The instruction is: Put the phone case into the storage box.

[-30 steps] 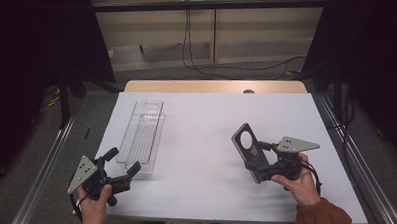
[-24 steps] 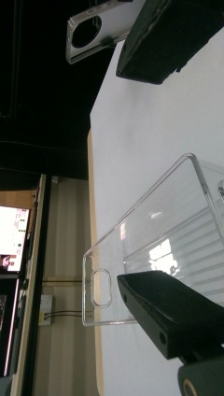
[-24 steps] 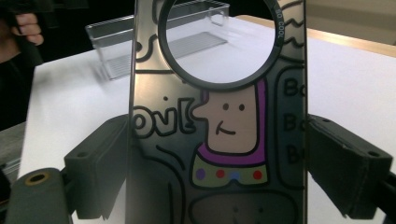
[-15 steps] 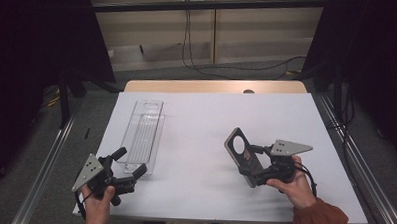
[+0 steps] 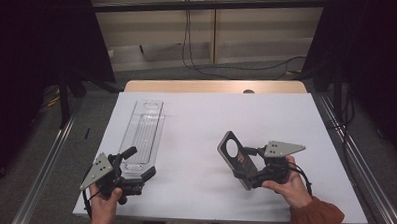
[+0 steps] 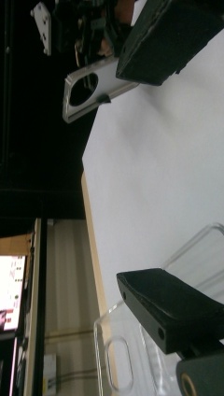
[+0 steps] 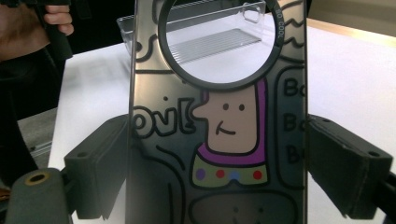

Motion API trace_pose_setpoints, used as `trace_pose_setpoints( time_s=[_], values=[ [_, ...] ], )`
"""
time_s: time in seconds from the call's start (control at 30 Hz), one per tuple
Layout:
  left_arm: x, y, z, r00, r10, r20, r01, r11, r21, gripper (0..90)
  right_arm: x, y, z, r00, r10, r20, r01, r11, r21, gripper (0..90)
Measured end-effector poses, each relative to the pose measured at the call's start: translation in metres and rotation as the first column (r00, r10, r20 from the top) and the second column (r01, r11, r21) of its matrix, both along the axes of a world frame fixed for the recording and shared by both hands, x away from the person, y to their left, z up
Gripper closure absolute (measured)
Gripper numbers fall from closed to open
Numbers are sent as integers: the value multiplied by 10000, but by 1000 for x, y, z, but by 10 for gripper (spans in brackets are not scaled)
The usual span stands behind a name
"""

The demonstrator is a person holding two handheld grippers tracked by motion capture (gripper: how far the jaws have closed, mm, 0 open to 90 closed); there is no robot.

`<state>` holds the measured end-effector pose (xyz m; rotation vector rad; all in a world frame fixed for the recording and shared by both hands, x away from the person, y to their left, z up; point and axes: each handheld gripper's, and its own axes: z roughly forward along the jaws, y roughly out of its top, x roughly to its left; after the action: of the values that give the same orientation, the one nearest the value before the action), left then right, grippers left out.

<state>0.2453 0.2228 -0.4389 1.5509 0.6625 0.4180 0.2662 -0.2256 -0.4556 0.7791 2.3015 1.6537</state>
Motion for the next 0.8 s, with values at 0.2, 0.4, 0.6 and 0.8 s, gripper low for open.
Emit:
trace_pose_setpoints(
  time_s=[0.2,0.4,0.6,0.8],
  values=[
    [2,-11,0,9950,-959,-284,968,9947,335,50,-1,3,0,9997,236,-15,-236,9997,-2,121],
    [2,-26,2,9846,-1743,-125,1747,9827,608,36,-1,8,-1,9983,564,-143,-562,9983,137,121],
    [3,-38,0,9693,-2457,-66,2457,9680,518,19,-3,15,1,9957,916,-109,-914,9957,142,121],
    [8,-55,-1,9576,-2878,-134,2881,9565,463,10,-2,21,1,9941,1080,-133,-1078,9941,156,121]
  ],
)
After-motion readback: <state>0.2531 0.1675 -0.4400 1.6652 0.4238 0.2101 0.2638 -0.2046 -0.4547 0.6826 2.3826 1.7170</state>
